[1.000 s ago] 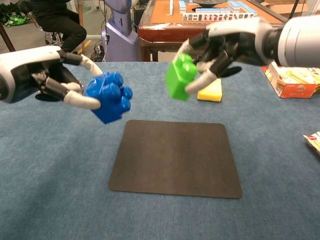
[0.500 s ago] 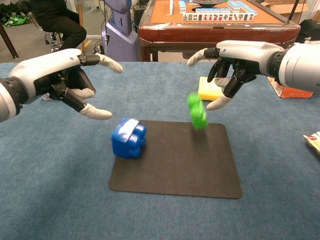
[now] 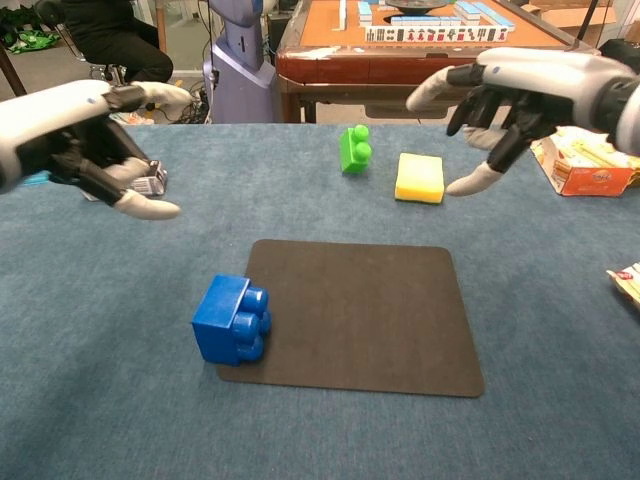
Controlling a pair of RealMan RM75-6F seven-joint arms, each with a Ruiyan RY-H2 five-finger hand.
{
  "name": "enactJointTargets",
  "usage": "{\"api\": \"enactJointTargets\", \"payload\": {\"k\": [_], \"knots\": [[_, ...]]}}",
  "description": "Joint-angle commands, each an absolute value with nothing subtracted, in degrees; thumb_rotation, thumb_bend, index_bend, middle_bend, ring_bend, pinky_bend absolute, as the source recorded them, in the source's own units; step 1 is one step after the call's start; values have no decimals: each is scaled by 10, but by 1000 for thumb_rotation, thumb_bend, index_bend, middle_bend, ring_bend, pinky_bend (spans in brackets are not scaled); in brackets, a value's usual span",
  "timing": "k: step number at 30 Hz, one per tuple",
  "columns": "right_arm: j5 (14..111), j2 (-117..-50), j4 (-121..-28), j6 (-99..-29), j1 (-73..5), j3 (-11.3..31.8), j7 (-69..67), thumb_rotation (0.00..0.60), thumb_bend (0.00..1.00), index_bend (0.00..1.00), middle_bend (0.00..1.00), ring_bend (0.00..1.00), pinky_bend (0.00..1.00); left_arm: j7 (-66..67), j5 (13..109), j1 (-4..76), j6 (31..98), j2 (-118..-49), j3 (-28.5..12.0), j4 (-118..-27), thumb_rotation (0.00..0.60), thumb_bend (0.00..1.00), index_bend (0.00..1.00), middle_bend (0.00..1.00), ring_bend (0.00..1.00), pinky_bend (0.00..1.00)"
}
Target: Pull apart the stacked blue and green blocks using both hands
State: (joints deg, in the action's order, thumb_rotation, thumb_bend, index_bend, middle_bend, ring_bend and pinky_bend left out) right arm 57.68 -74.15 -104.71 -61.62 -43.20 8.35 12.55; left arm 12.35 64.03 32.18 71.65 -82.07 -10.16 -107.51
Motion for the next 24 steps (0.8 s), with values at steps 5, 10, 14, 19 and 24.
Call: {"api": "enactJointTargets", "payload": {"k": [5, 10, 14, 19, 24], "knots": [[641, -683, -1063, -664, -381, 53, 138, 600, 0, 298, 549, 638, 796, 123, 692, 265, 780, -755, -72, -1060, 600, 9, 118, 591, 602, 850], [688, -649, -1054, -691, -344, 33, 125, 600, 0, 298, 398, 462, 595, 104, 707, 227, 817, -715, -66, -1041, 600, 9, 141, 467, 472, 684], [722, -624, -1042, -717, -311, 17, 113, 600, 0, 298, 356, 392, 482, 91, 729, 198, 849, -684, -60, -1013, 600, 9, 166, 426, 425, 614], [737, -594, -1047, -739, -273, 0, 107, 600, 0, 298, 353, 378, 455, 84, 760, 166, 882, -653, -48, -977, 600, 9, 172, 401, 390, 561], [748, -561, -1060, -773, -225, -16, 96, 600, 0, 298, 353, 376, 452, 58, 763, 129, 898, -620, -35, -964, 600, 9, 179, 399, 387, 544]]}}
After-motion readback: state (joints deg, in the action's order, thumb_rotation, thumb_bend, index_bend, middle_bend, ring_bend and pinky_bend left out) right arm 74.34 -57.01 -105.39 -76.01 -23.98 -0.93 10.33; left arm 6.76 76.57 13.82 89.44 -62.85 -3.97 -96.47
